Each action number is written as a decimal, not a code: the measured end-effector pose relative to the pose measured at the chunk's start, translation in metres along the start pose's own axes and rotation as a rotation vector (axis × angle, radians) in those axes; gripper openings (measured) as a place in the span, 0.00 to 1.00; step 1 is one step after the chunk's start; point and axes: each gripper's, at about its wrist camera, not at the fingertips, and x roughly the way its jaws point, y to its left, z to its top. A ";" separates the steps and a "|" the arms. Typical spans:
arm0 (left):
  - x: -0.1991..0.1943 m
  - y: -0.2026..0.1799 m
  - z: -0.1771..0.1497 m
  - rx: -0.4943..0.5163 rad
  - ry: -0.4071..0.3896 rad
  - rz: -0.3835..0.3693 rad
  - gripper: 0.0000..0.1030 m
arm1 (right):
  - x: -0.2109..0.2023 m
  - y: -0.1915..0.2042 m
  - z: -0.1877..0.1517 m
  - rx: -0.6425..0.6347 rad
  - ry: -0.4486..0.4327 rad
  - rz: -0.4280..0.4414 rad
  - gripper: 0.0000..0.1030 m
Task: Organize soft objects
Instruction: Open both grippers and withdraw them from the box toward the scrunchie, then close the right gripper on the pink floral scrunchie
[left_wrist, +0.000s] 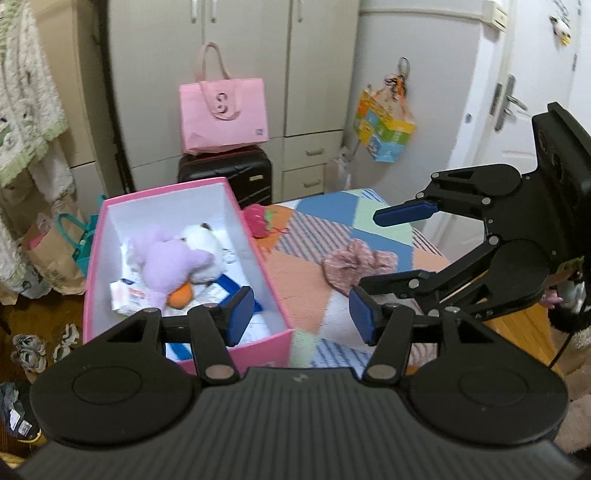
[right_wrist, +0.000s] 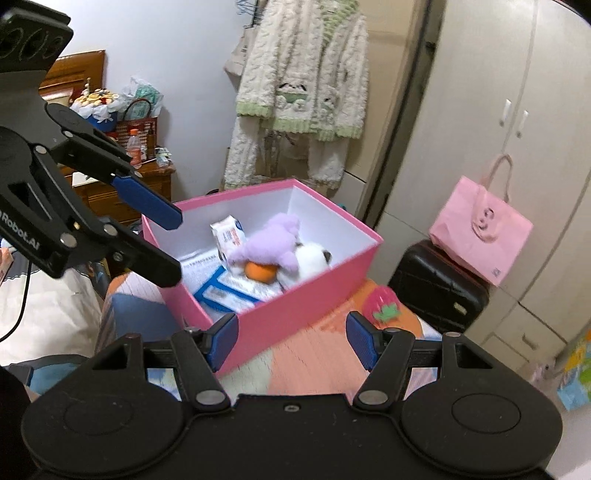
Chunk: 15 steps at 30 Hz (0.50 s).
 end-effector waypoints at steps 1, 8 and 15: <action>0.001 -0.005 0.000 0.007 0.004 -0.007 0.55 | -0.003 -0.003 -0.006 0.008 0.002 -0.005 0.68; 0.030 -0.038 0.009 0.039 0.057 -0.058 0.61 | -0.019 -0.032 -0.047 0.085 0.007 -0.030 0.68; 0.073 -0.059 0.020 0.017 0.070 -0.056 0.61 | -0.013 -0.065 -0.079 0.153 0.001 -0.008 0.69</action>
